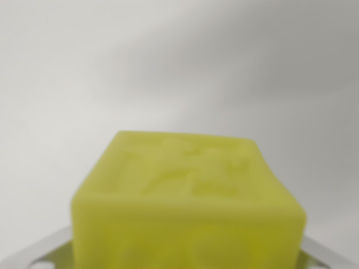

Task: Pick yellow cube

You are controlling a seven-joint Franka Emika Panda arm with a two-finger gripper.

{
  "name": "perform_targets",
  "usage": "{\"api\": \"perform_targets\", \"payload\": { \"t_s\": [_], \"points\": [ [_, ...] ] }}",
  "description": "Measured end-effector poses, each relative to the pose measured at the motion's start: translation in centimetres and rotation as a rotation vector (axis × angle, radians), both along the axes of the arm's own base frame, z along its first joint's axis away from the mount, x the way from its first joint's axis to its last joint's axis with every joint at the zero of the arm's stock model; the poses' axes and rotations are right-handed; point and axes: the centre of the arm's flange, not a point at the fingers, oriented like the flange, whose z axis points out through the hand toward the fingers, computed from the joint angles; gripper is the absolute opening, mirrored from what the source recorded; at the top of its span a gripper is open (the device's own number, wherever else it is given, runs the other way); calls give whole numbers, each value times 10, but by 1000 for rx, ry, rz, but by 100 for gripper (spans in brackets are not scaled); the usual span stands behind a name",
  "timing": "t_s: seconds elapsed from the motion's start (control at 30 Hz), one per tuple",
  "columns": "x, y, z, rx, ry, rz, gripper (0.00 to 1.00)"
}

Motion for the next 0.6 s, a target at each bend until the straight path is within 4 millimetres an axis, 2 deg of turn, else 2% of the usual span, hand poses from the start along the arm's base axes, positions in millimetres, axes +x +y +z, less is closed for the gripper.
{"api": "perform_targets", "payload": {
  "t_s": [0.6],
  "points": [
    [0,0,45,0,0,0,0]
  ]
}}
